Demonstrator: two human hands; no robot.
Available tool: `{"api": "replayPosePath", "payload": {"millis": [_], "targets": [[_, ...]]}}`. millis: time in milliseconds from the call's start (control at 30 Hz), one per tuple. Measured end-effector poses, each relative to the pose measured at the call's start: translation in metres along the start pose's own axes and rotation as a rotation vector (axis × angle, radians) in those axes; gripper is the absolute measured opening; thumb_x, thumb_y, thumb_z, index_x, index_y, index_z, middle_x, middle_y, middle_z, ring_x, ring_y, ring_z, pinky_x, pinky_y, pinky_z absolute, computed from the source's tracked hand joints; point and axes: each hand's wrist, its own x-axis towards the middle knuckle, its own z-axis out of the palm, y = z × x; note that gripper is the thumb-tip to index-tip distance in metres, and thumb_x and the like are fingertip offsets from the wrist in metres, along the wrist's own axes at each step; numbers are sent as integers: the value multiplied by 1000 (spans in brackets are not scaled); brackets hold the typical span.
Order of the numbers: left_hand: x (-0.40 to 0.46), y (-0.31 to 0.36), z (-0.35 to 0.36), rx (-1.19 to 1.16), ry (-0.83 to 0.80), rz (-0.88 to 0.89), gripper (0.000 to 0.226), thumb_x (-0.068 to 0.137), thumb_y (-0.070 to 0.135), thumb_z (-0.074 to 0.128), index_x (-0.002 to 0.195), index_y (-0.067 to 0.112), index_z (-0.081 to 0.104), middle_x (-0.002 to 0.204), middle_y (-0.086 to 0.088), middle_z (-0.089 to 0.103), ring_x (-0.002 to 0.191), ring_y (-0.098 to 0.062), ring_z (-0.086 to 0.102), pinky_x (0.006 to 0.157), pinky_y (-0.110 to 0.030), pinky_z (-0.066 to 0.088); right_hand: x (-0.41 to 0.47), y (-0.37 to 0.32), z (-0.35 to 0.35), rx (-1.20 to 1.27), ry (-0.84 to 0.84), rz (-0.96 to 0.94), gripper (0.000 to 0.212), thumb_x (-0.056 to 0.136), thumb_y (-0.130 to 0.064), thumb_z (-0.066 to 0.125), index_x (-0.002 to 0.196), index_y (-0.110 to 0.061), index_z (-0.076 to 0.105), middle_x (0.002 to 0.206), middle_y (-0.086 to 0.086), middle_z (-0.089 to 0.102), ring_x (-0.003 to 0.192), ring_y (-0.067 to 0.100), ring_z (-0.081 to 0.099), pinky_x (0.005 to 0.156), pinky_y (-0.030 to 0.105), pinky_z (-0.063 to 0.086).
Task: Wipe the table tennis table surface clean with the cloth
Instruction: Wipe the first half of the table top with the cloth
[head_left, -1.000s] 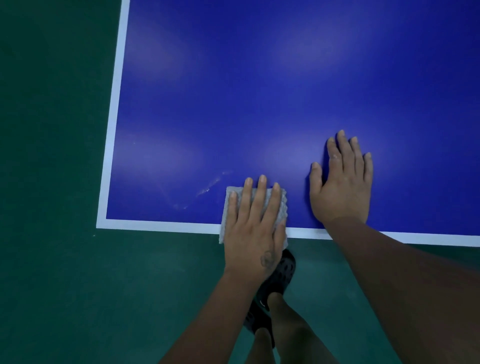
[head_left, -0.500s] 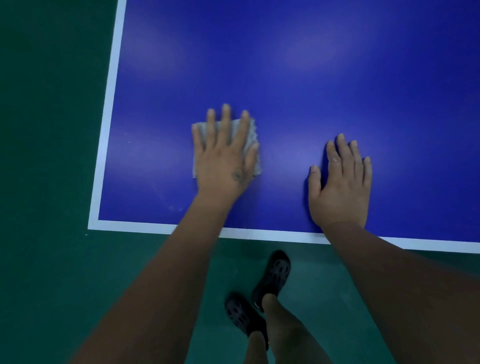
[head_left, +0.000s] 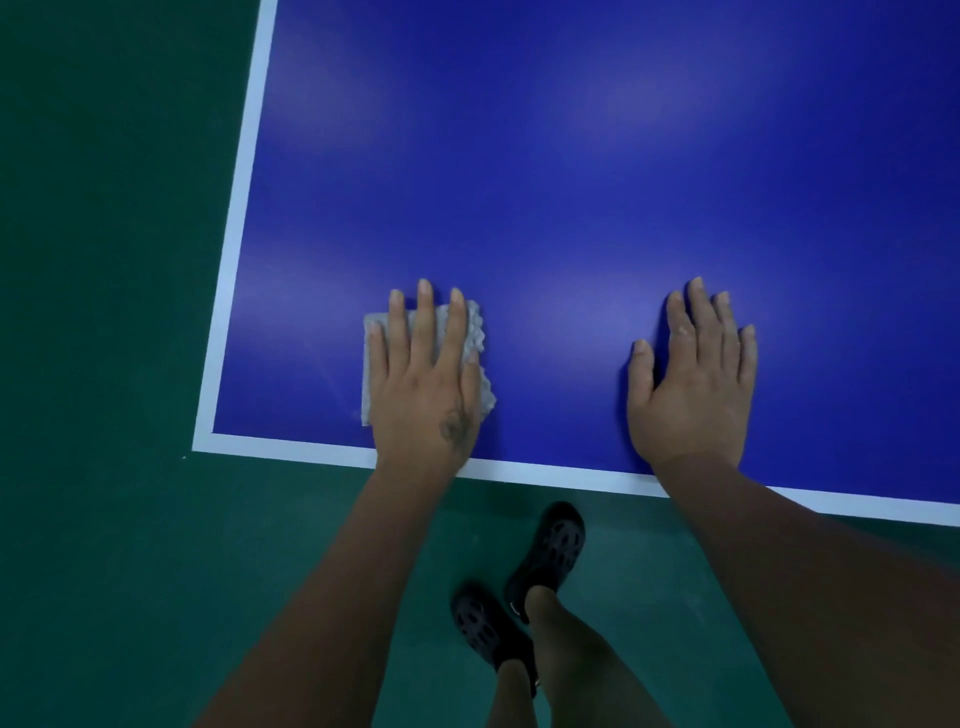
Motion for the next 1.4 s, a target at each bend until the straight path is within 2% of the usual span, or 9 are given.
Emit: {"api": "replayPosePath", "payload": {"millis": [167, 333, 500, 667, 767, 933, 1100, 1300, 1400], "targets": [[-68, 53, 7, -24, -116, 136, 65, 112, 44, 14, 170, 24, -10, 177, -10, -13, 163, -34, -16, 132, -56, 2, 1, 0, -2, -12, -21, 3, 64, 111, -46, 32, 166, -12, 34, 178, 2, 19, 165, 22, 10, 134, 51, 8], [-53, 64, 9, -36, -72, 185, 62, 114, 42, 19, 171, 24, 1, 178, -8, -4, 164, -33, -10, 132, -56, 6, 0, 1, -2, -7, -5, -1, 64, 111, -45, 34, 165, -10, 35, 177, 4, 22, 165, 24, 12, 134, 51, 8], [6, 49, -3, -24, -47, -55, 60, 114, 43, 15, 171, 28, -1, 179, -8, -2, 164, -35, -8, 130, -60, 2, 0, 0, -4, 4, -18, 2, 63, 111, -44, 34, 165, -10, 34, 178, 4, 20, 165, 24, 10, 134, 52, 7], [-81, 80, 2, -76, -136, 165, 62, 115, 40, 26, 171, 30, 2, 179, -5, -4, 164, -34, -8, 129, -64, 7, 1, -1, -6, 11, -48, 9, 64, 112, -44, 33, 165, -9, 33, 178, 4, 18, 166, 25, 9, 134, 53, 7], [-62, 65, 0, -13, -123, 196, 65, 113, 38, 27, 171, 29, 0, 179, -6, -4, 164, -34, -7, 130, -62, 6, 1, -1, -8, 24, -67, 6, 65, 112, -44, 31, 166, -9, 32, 178, 4, 16, 166, 25, 8, 134, 53, 6], [5, 13, -9, 14, -63, -181, 62, 112, 39, 20, 170, 33, -1, 178, -10, -3, 163, -42, -7, 130, -64, 4, 0, 1, -7, 24, -72, -2, 65, 113, -44, 31, 166, -8, 30, 178, 5, 15, 166, 26, 6, 134, 53, 5], [-47, 42, -5, -40, -118, 20, 59, 114, 43, 11, 169, 36, -7, 178, -9, -7, 163, -35, -12, 130, -59, 8, -1, 0, -8, 59, -88, -14, 66, 112, -44, 27, 165, -5, 31, 178, 7, 16, 166, 27, 7, 133, 55, 7], [-72, 43, 2, -66, -113, 182, 64, 113, 40, 31, 170, 34, 4, 179, -7, -5, 164, -33, -8, 131, -58, 12, -7, -61, -8, 214, -3, -191, 51, 112, -33, 41, 154, -4, 50, 172, 9, 33, 162, 26, 26, 134, 51, 11], [-59, 2, 3, -74, -60, 92, 61, 111, 43, 32, 169, 39, 15, 179, -6, 5, 165, -31, 3, 130, -55, 18, 0, -100, 3, 217, 29, -249, 49, 112, -32, 44, 153, -5, 51, 171, 9, 36, 161, 27, 28, 133, 53, 15]]}}
